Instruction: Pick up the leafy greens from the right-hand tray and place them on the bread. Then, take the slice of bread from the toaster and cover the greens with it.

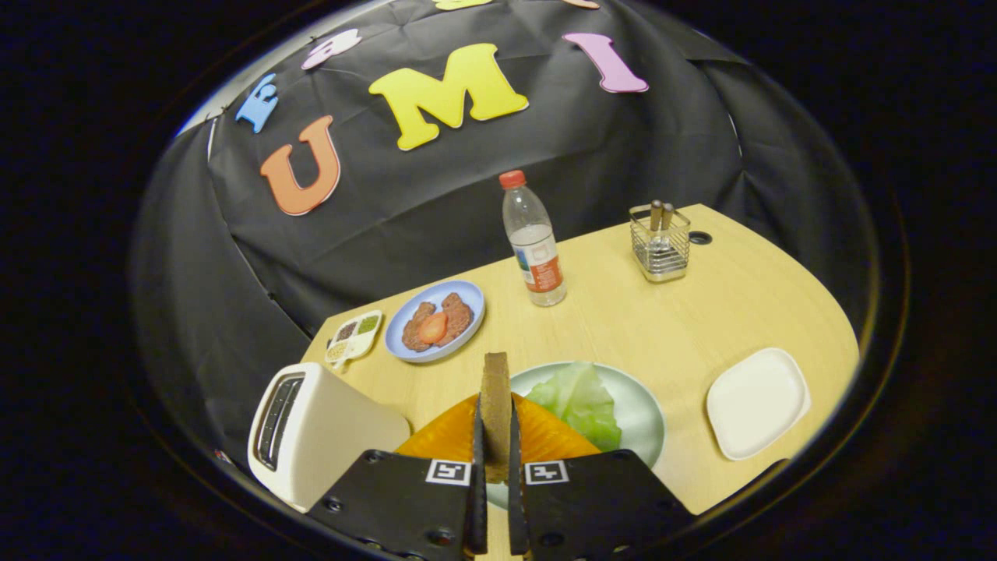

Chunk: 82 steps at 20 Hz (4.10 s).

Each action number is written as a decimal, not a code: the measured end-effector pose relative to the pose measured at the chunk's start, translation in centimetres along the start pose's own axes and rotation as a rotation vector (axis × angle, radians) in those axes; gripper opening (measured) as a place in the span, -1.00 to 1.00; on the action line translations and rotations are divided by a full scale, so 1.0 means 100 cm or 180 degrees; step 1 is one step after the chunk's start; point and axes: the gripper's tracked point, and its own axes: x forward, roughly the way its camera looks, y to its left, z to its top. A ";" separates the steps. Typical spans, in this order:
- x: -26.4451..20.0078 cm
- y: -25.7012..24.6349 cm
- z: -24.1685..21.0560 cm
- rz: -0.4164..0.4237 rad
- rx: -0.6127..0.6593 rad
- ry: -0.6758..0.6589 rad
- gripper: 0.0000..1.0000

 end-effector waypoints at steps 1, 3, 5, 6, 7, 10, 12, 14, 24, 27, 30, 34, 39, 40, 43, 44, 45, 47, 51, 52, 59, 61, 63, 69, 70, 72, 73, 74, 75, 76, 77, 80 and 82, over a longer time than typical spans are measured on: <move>-0.001 -0.004 -0.001 -0.0001 0.0023 0.0004 -0.79; 0.003 -0.016 -0.003 -0.0027 0.0052 0.0014 -0.77; 0.004 -0.027 -0.005 -0.0056 0.0094 0.0029 -0.77; 0.005 -0.032 -0.006 -0.0063 0.0097 0.0033 -0.70; 0.007 -0.037 -0.007 -0.0090 0.0088 0.0030 -0.69; 0.011 -0.049 -0.015 -0.0196 -0.0012 0.0030 -0.51; 0.012 -0.055 -0.017 -0.0262 -0.0150 -0.0012 -0.49; 0.015 -0.060 -0.019 -0.0286 -0.0242 -0.0024 -0.39; 0.028 -0.088 -0.035 -0.0421 -0.0241 0.0037 0.02; 0.020 -0.090 -0.030 -0.0494 -0.0273 -0.0066 0.20; -0.002 -0.081 -0.024 -0.0503 -0.0334 -0.0200 0.37; -0.048 -0.061 -0.015 -0.0493 -0.0415 -0.0436 0.41; -0.127 -0.032 -0.003 -0.0603 -0.0606 -0.0982 0.52; -0.144 -0.026 -0.004 -0.0622 -0.0658 -0.1086 0.52; -0.192 -0.003 -0.011 -0.0545 -0.0782 -0.1346 0.58; -0.206 0.001 -0.012 -0.0535 -0.0796 -0.1431 0.67; -0.220 0.004 -0.014 -0.0526 -0.0791 -0.1514 0.71; -0.249 0.011 -0.016 -0.0490 -0.0732 -0.1724 0.78; -0.294 0.025 -0.023 -0.0416 -0.0754 -0.1992 0.88; -0.304 0.026 -0.024 -0.0419 -0.0759 -0.2037 0.89; -0.368 0.031 -0.043 -0.0574 -0.0953 -0.2253 0.91; -0.382 0.039 -0.046 -0.0559 -0.1037 -0.2285 0.92; -0.399 0.045 -0.045 -0.0530 -0.1093 -0.2353 0.91; -0.427 0.051 -0.042 -0.0484 -0.1118 -0.2400 0.91; -0.430 0.050 -0.042 -0.0488 -0.1112 -0.2406 0.91; -0.433 0.052 -0.042 -0.0470 -0.1102 -0.2392 0.91; -0.433 0.054 -0.044 -0.0441 -0.1096 -0.2379 0.91; -0.433 0.055 -0.045 -0.0410 -0.1096 -0.2380 0.91; -0.432 0.056 -0.047 -0.0391 -0.1116 -0.2378 0.91; -0.430 0.055 -0.049 -0.0387 -0.1134 -0.2365 0.91; -0.426 0.053 -0.052 -0.0389 -0.1149 -0.2331 0.91; -0.420 0.053 -0.061 -0.0307 -0.1147 -0.2259 0.91; -0.417 0.049 -0.064 -0.0268 -0.1168 -0.2222 0.91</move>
